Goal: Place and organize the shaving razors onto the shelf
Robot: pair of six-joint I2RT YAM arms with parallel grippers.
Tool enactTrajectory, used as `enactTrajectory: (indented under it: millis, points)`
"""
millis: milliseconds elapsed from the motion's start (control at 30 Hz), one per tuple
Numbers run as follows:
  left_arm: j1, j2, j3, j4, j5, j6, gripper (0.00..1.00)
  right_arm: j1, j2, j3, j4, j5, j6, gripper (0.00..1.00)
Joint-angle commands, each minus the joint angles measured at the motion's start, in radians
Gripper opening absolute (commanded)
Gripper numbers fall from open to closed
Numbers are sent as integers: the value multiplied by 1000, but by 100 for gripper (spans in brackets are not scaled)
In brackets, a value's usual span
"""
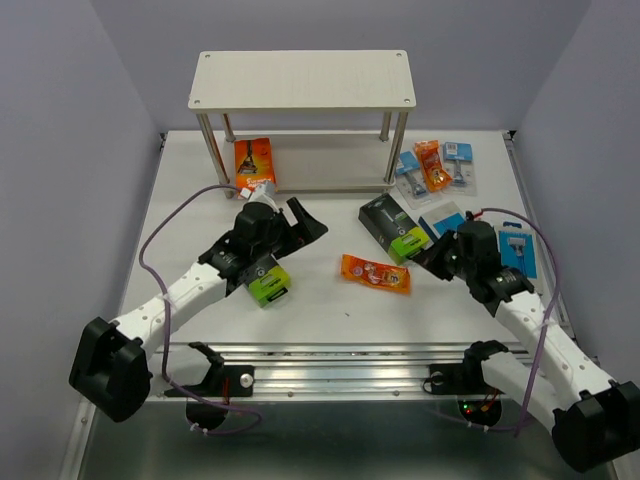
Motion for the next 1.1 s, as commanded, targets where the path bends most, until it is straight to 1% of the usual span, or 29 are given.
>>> enactTrajectory:
  millis: [0, 33, 67, 100, 133, 167, 200, 233, 267, 300, 367, 400, 500, 567, 667, 733, 800, 833, 867, 900, 933, 967, 1000, 1067]
  points:
    - [34, -67, -33, -50, -29, 22, 99, 10, 41, 51, 169, -57, -19, 1]
    - [37, -87, -36, -59, -35, 24, 99, 10, 88, 79, 166, -76, -106, 5]
    - [39, -95, -37, -67, -41, 24, 99, 10, 122, 96, 139, -111, -165, 14]
    - [42, -105, -48, -68, -47, 33, 99, 10, 157, 113, 114, -196, -224, 31]
    - [42, -113, -51, -68, -54, 38, 99, 10, 195, 129, 83, -252, -298, 45]
    - [43, -125, -54, -94, -60, 38, 99, 22, 270, 162, 42, -269, -397, 68]
    - [46, -132, -62, -107, -67, 38, 99, 43, 300, 173, -15, -213, -423, 74]
    - [49, -139, -65, -113, -71, 39, 99, 57, 323, 179, -29, -173, -482, 79]
    - [51, -141, -65, -121, -71, 41, 99, 71, 350, 186, -35, -122, -493, 81]
    - [54, -144, -63, -136, -66, 48, 99, 71, 360, 181, -29, -11, -497, 84]
    - [56, -150, -60, -156, -69, 49, 99, 71, 392, 163, -5, 85, -500, 87]
    - [57, -152, -60, -159, -69, 50, 99, 71, 400, 153, 11, 85, -492, 88]
    - [57, -167, -65, -167, -71, 47, 99, 71, 427, 102, 97, 85, -458, 88]
    - [59, -178, -66, -170, -72, 42, 99, 71, 449, 77, 147, 125, -429, 88]
    - [60, -185, -76, -170, -71, 35, 99, 71, 522, 66, 196, 91, -405, 88]
    - [59, -188, -76, -174, -69, 33, 99, 71, 570, 60, 216, 52, -389, 85]
    - [60, -188, -74, -187, -71, 30, 99, 71, 576, 48, 241, 15, -349, 81]
    - [59, -194, -76, -190, -71, 27, 99, 71, 564, 23, 253, -2, -334, 73]
    - [59, -199, -83, -190, -74, 24, 99, 71, 553, 8, 285, -51, -301, 65]
    - [59, -202, -88, -188, -74, 21, 99, 71, 539, -6, 296, -51, -282, 55]
    - [62, -207, -91, -188, -72, 16, 99, 71, 523, -15, 299, -97, -261, 45]
    - [62, -216, -92, -190, -74, 12, 99, 71, 478, -38, 310, -117, -221, 27]
    - [63, -225, -95, -191, -74, 7, 99, 71, 449, -52, 321, -154, -199, 16]
    - [63, -237, -100, -196, -75, 1, 99, 71, 357, -87, 339, -185, -135, 9]
